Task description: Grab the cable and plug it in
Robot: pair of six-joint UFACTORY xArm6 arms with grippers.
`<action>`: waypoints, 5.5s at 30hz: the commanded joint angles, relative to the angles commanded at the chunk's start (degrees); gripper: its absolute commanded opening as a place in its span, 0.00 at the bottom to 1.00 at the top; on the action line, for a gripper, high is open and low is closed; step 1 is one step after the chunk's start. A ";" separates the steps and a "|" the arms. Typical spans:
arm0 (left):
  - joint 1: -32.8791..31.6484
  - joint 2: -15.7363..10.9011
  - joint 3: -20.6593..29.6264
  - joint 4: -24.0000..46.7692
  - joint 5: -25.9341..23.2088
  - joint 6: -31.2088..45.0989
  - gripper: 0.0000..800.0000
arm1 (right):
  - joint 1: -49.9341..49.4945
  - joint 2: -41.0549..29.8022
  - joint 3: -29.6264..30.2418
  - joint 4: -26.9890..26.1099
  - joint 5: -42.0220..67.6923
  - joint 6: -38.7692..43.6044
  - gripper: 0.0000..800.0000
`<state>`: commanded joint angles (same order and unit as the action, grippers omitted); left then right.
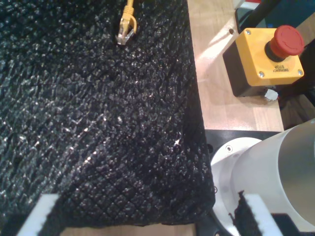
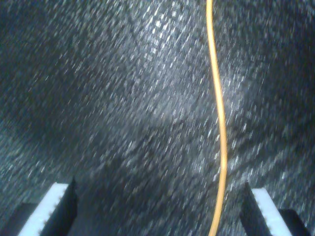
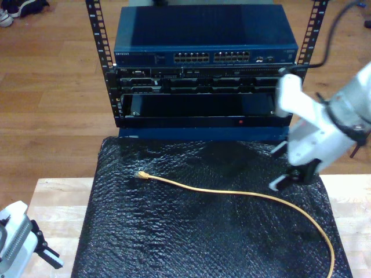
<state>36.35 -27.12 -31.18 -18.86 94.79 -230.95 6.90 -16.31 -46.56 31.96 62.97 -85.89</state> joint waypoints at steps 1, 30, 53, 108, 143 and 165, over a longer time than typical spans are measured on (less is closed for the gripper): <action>0.00 0.00 0.00 0.00 0.00 0.00 1.00 | 0.70 0.97 -0.62 0.00 -0.35 0.35 0.98; 0.00 1.23 -0.09 0.00 0.00 -0.09 1.00 | 17.23 16.00 -12.48 -0.35 -10.11 5.01 0.98; 0.00 2.29 -0.35 0.00 -0.44 -1.05 1.00 | 26.81 31.03 -25.85 -18.81 -10.02 27.34 0.97; 0.00 2.37 -0.62 0.00 0.00 -0.88 1.00 | 33.58 54.24 -53.10 -36.40 3.43 55.30 0.67; 0.00 2.37 -0.62 0.00 0.00 -0.88 1.00 | 34.73 55.74 -54.77 -36.57 3.34 55.65 0.29; 0.00 2.37 -0.70 0.00 0.00 -0.88 1.00 | 34.64 55.38 -54.86 -36.66 3.43 55.65 0.23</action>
<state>36.35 -24.75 -31.88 -18.86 94.79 -231.82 41.54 39.08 -101.42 -4.70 66.40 -30.24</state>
